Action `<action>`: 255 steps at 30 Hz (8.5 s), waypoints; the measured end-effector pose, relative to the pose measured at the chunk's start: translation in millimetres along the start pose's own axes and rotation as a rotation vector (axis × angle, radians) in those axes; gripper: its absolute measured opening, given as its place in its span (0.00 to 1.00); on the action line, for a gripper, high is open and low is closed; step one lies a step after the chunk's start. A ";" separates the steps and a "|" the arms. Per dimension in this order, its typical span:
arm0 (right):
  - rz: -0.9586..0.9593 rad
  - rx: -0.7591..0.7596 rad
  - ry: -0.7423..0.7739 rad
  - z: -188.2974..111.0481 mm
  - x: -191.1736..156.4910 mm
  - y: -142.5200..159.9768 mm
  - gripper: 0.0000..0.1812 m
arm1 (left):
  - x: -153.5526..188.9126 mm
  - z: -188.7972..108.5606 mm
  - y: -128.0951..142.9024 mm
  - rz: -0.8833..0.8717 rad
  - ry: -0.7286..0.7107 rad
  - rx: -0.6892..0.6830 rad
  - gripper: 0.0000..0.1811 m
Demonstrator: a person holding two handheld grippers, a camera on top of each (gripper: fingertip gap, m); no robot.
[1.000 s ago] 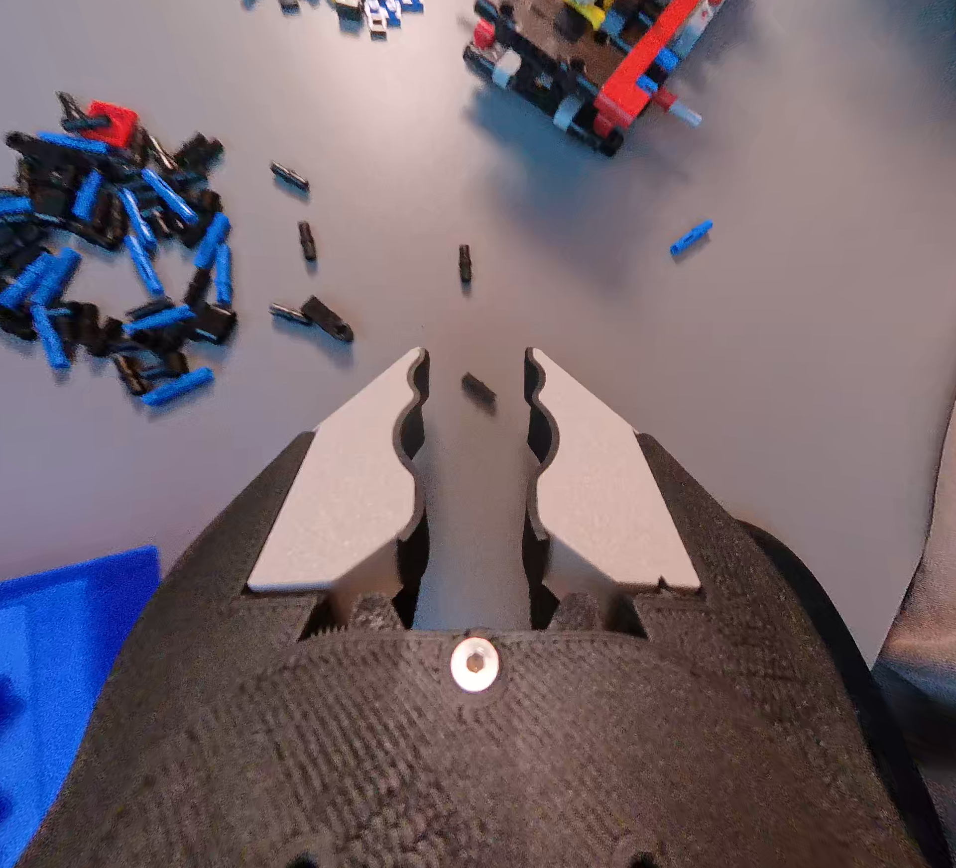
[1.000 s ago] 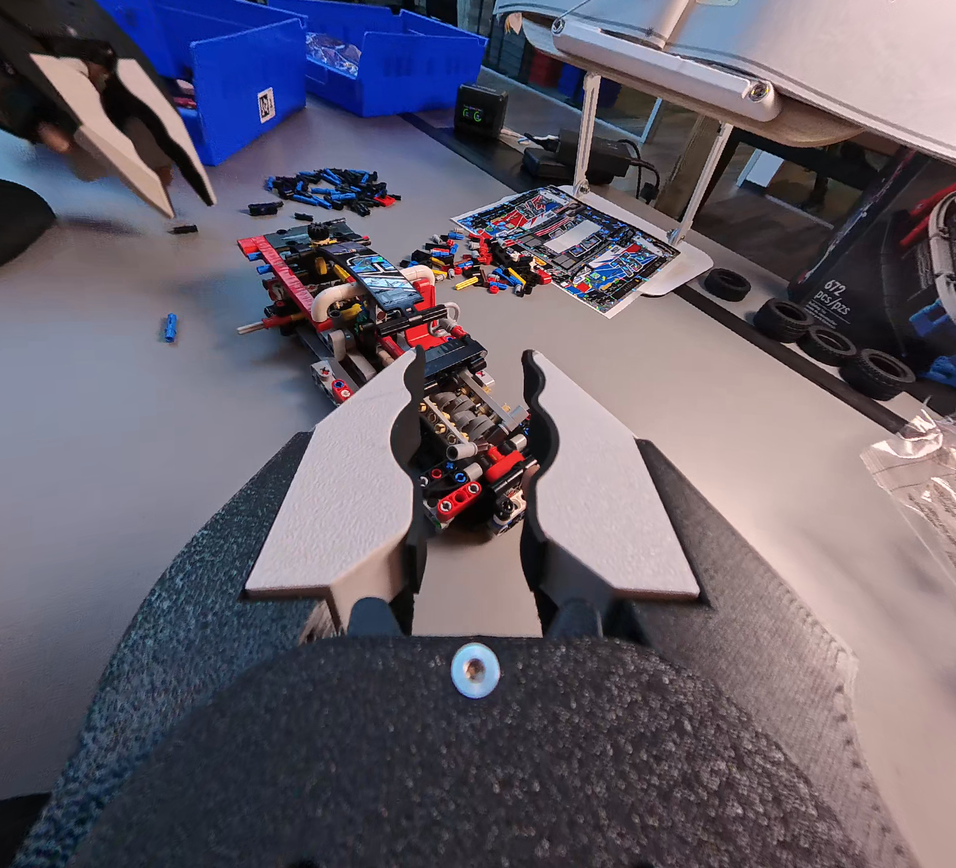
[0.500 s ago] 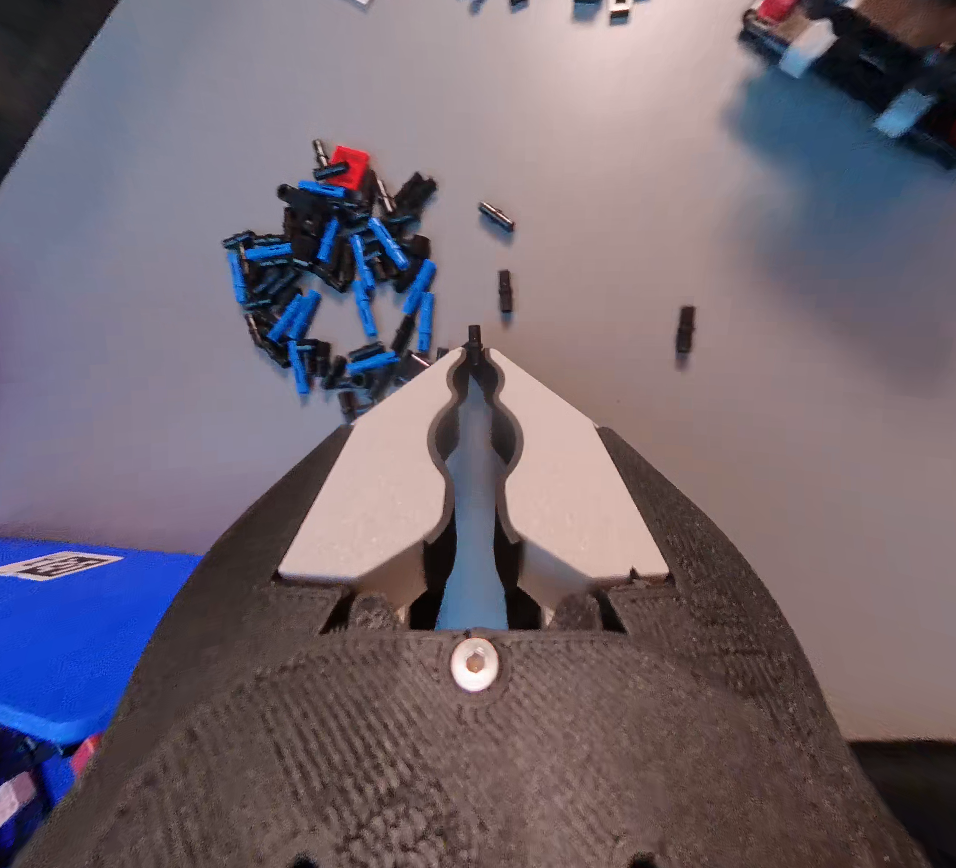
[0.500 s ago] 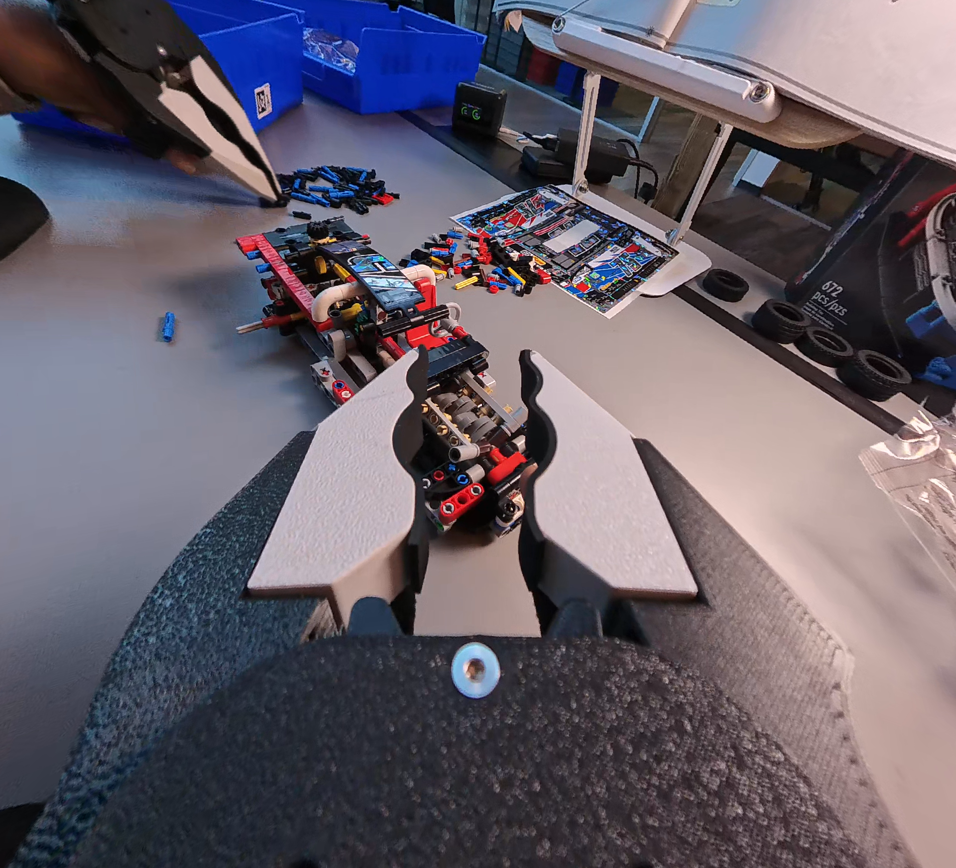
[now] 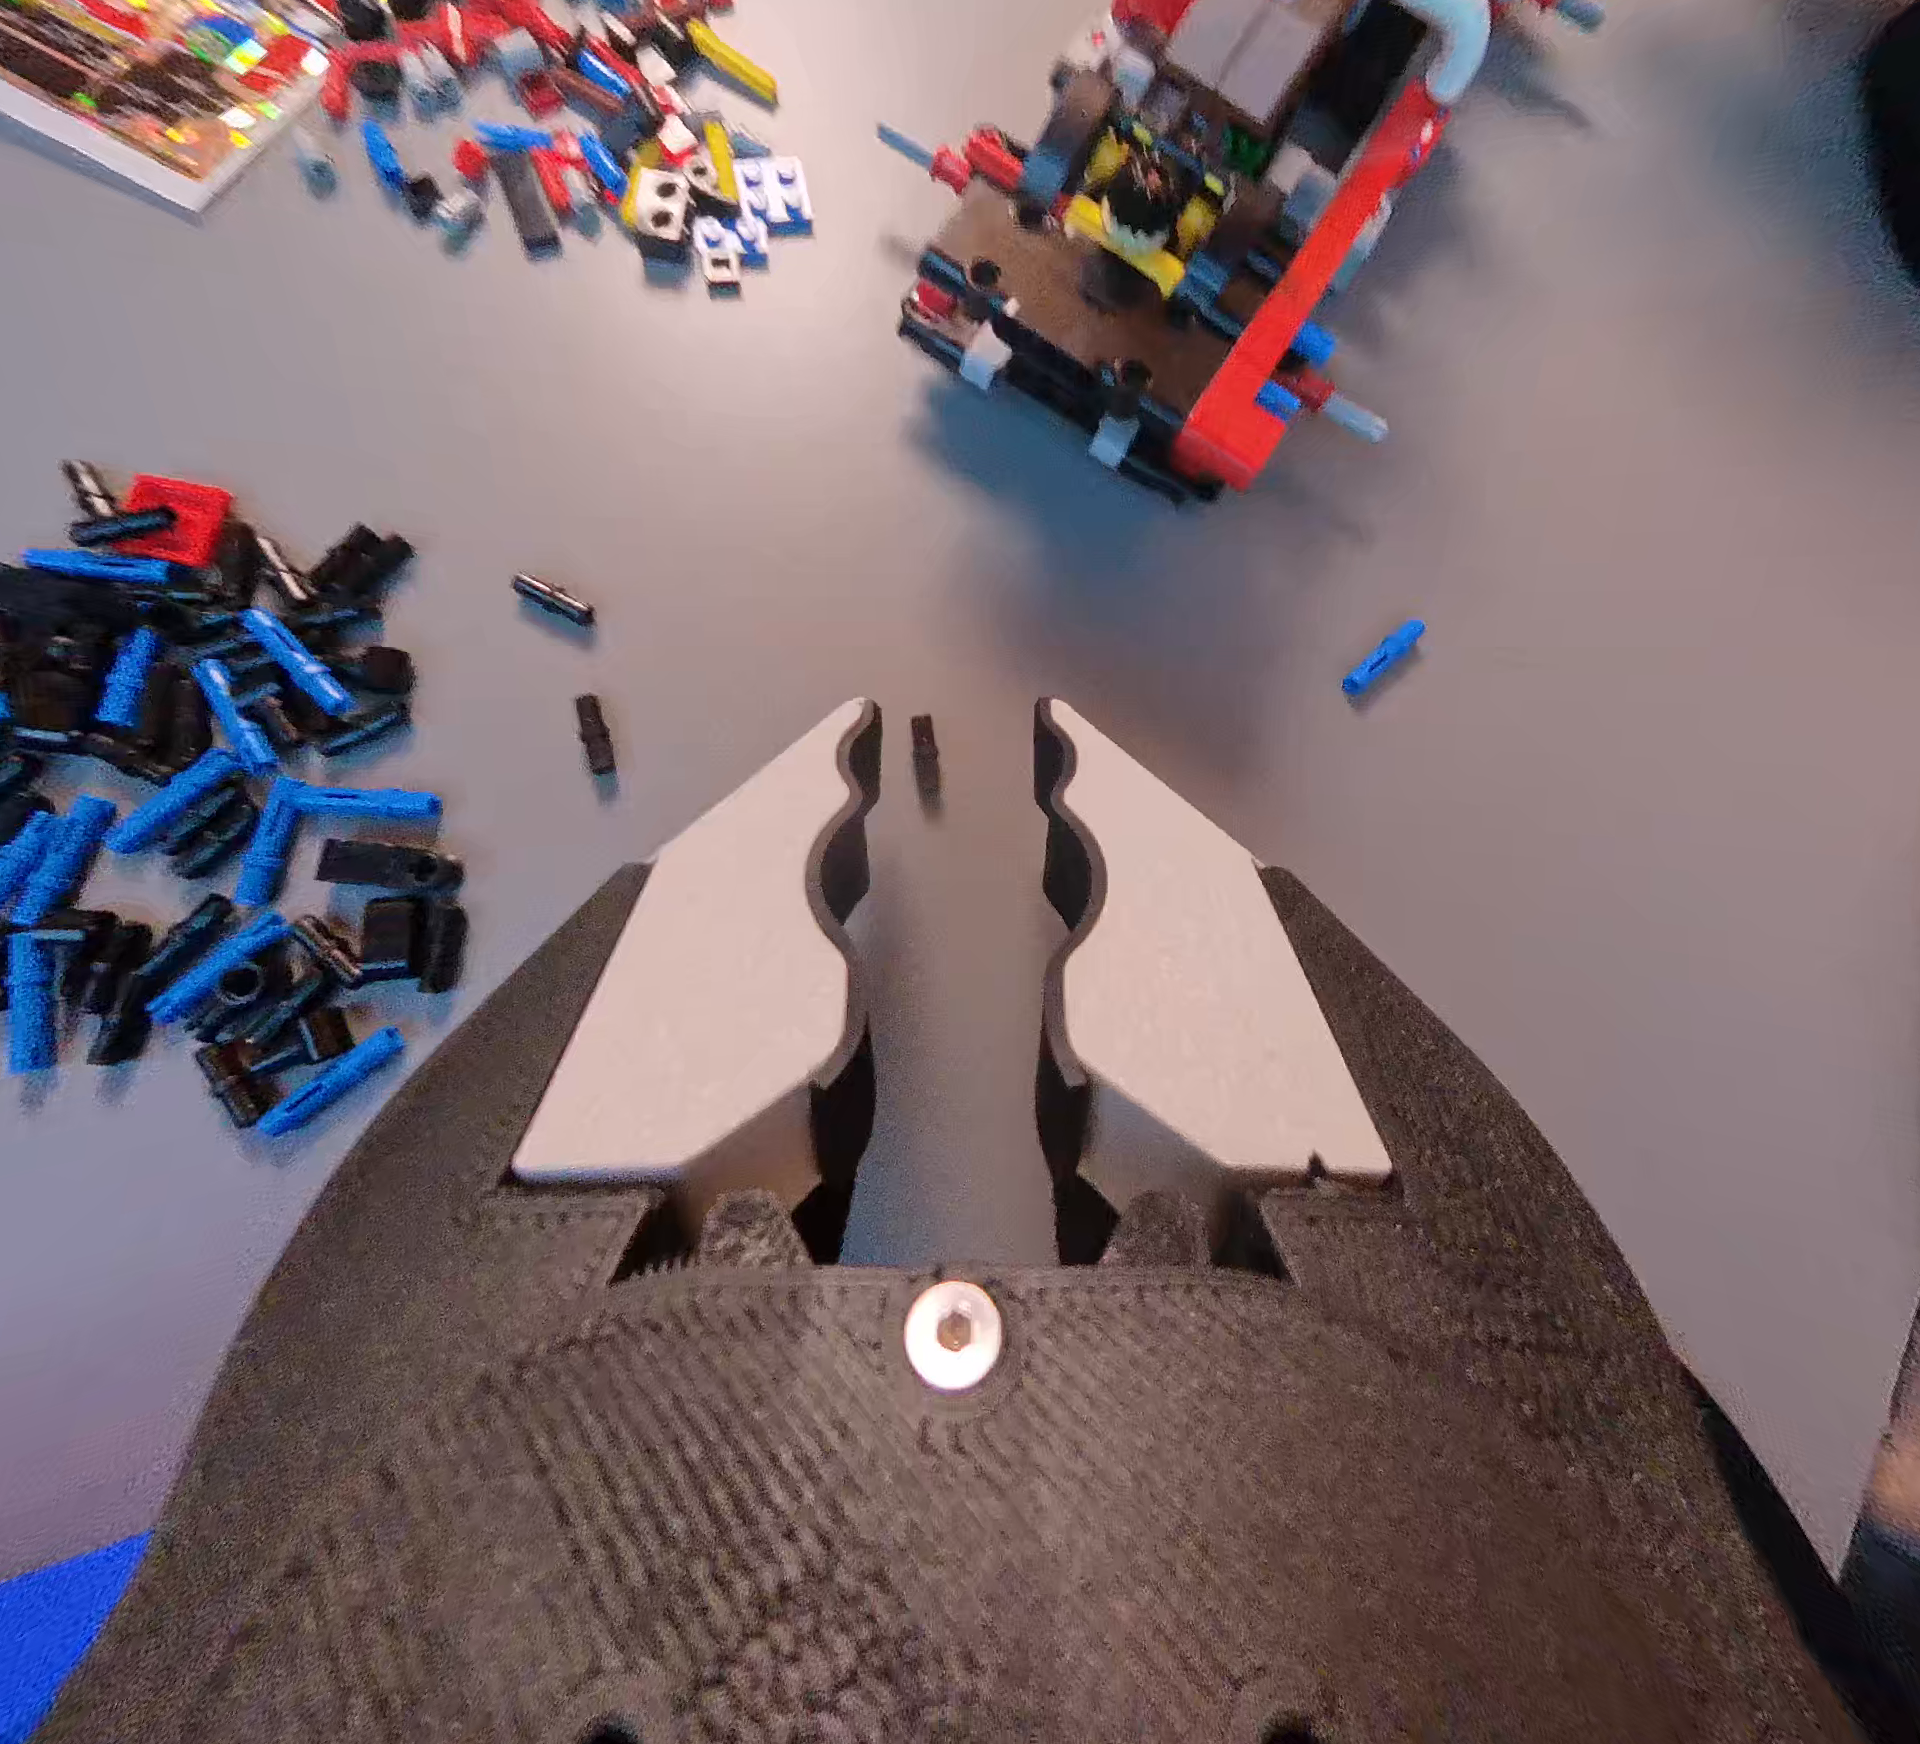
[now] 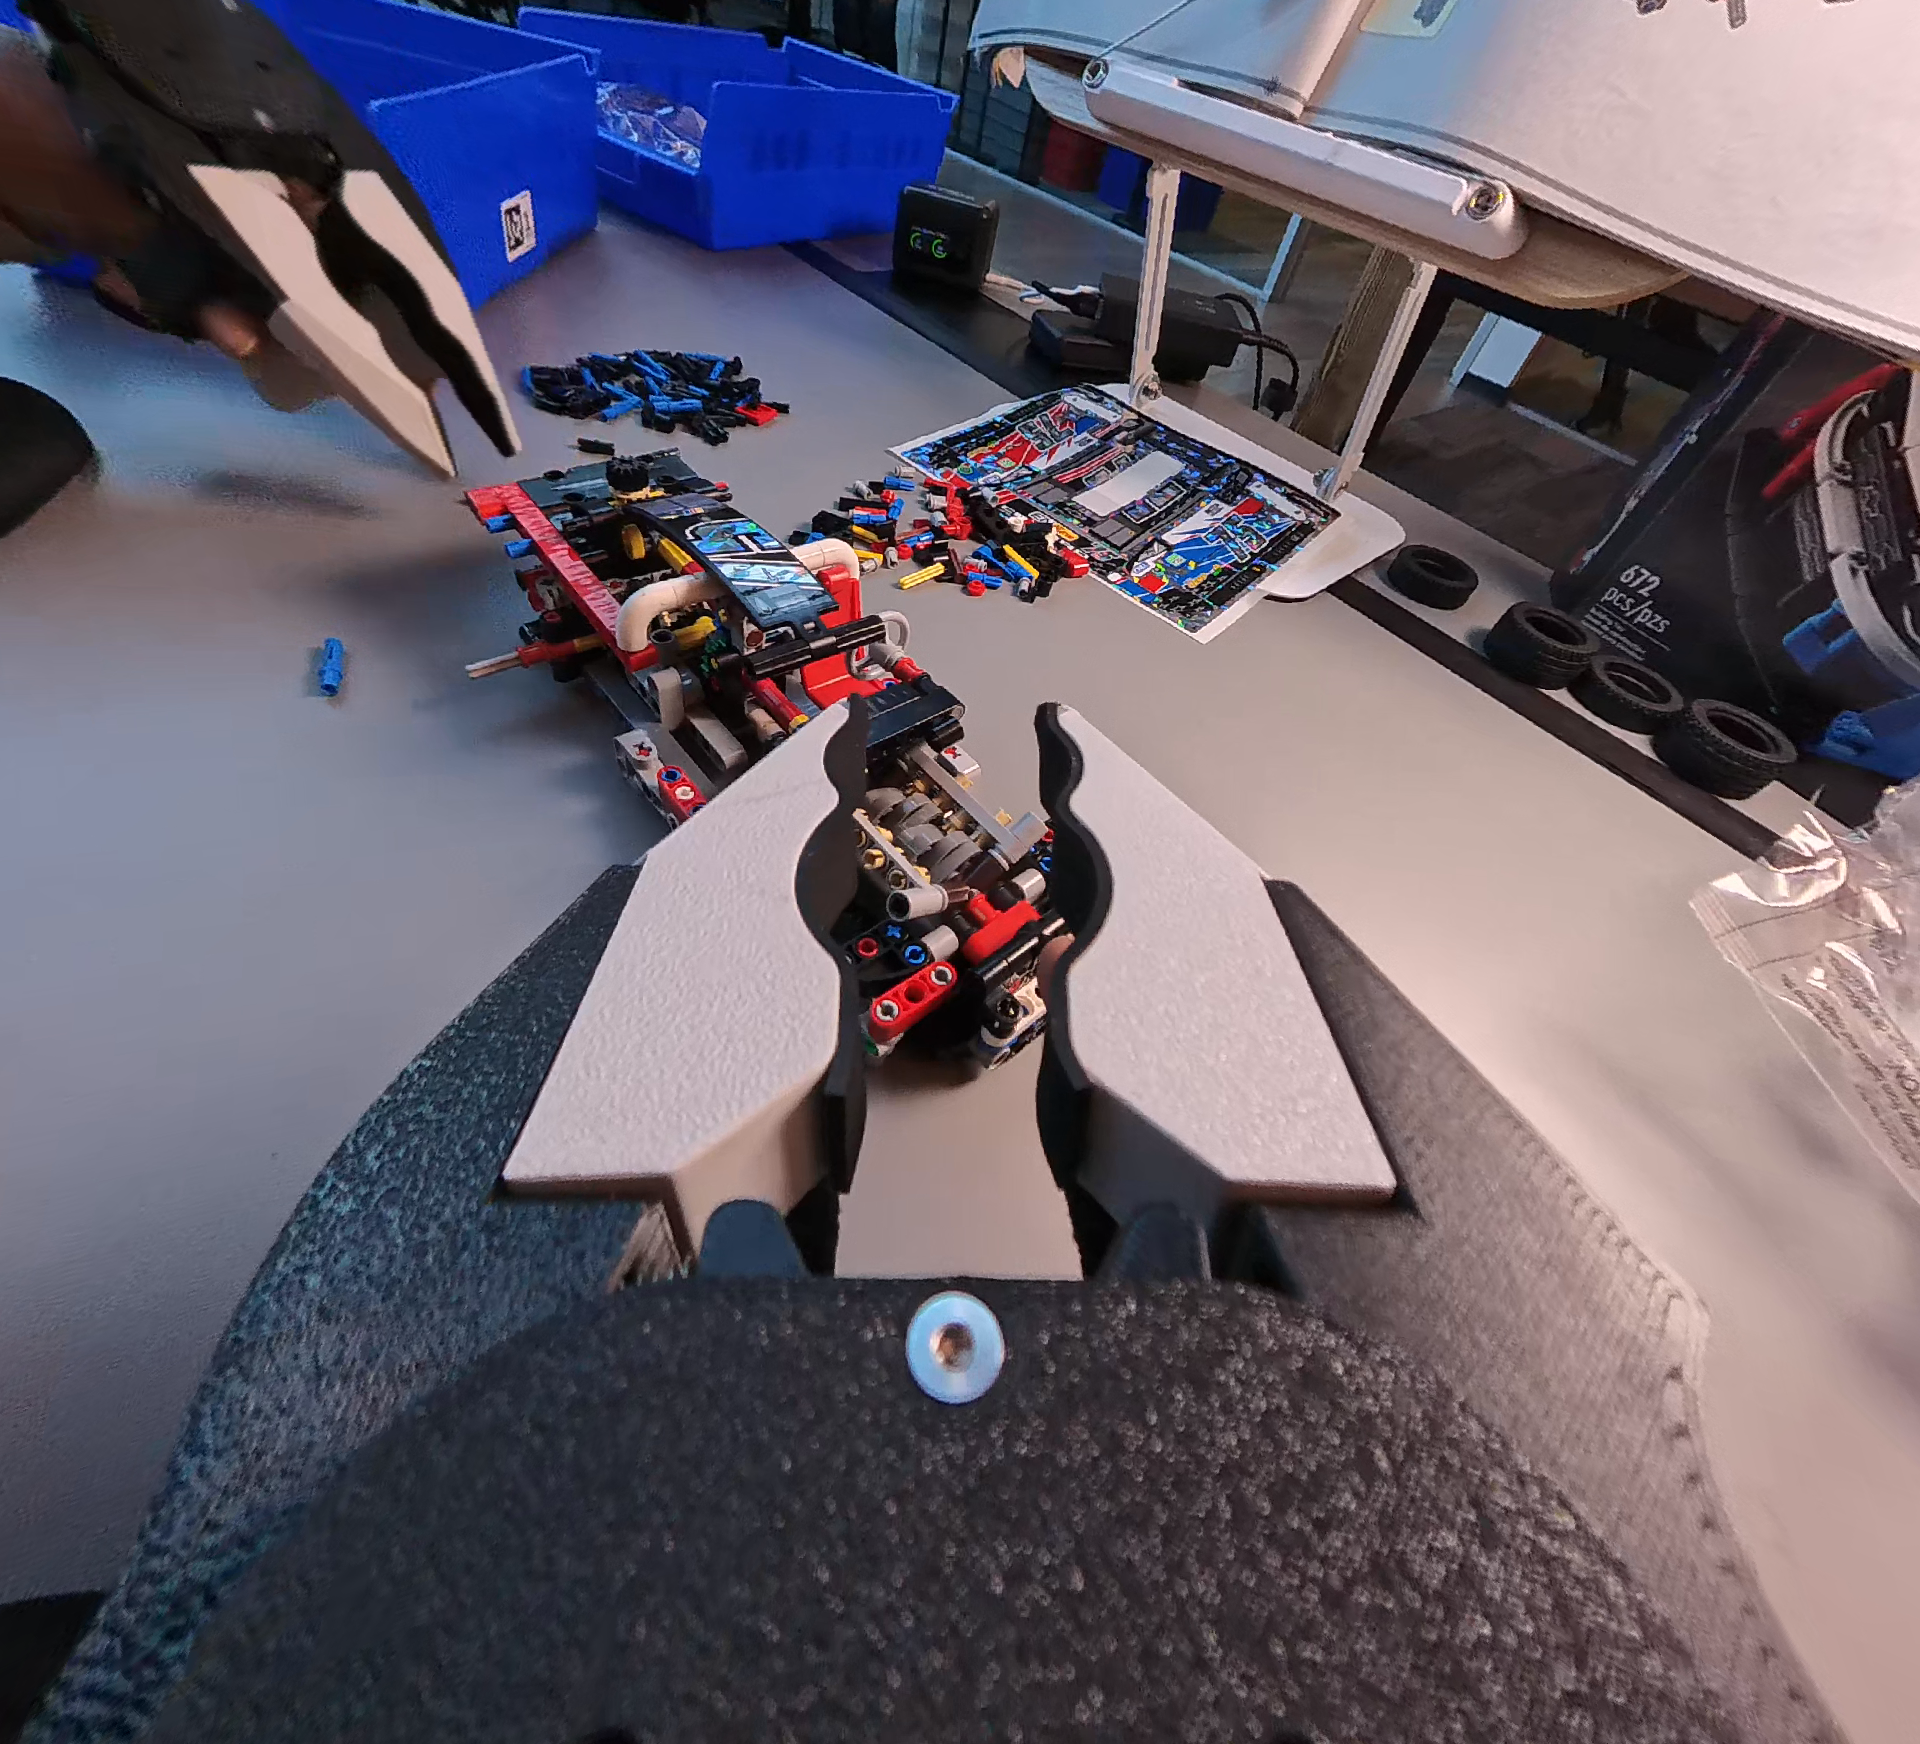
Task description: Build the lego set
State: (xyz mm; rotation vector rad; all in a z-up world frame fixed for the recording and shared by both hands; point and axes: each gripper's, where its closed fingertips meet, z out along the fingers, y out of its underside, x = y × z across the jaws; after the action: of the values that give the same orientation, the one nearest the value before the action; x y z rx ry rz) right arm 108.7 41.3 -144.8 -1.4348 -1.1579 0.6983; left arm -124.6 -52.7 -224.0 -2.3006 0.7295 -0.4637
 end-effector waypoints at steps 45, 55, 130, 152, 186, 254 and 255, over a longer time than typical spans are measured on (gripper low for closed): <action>0.020 -0.017 0.036 6.5 5.9 8.6 0.15 | -89.6 -17.4 -62.7 -0.027 -0.489 0.360 0.20; -0.016 -0.041 -0.036 1.4 -0.4 14.9 0.26 | 6.1 -7.2 -80.9 0.060 0.021 0.525 0.43; 0.078 0.098 0.168 -9.9 61.7 -39.0 0.10 | 94.9 23.8 4.1 0.494 0.291 0.095 0.12; -0.304 -0.313 0.156 60.9 -3.6 34.3 0.16 | 54.6 1.9 -59.9 0.187 0.163 0.424 0.01; -0.541 -0.425 -0.270 73.2 20.3 57.4 0.16 | 40.3 -8.9 -61.7 0.096 0.190 0.488 0.01; 0.120 -0.653 -0.058 -15.5 34.1 107.6 0.14 | 13.8 4.4 -36.2 0.105 0.068 0.310 0.18; 0.112 -0.663 -0.048 -12.6 35.8 107.8 0.13 | 14.4 4.6 -36.1 0.107 0.066 0.309 0.18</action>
State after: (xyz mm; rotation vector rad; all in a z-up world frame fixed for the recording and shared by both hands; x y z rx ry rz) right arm 161.3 79.2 -239.0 -2.0538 -1.4307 0.4361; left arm -97.6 -36.9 -200.5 -1.9567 0.7522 -0.5625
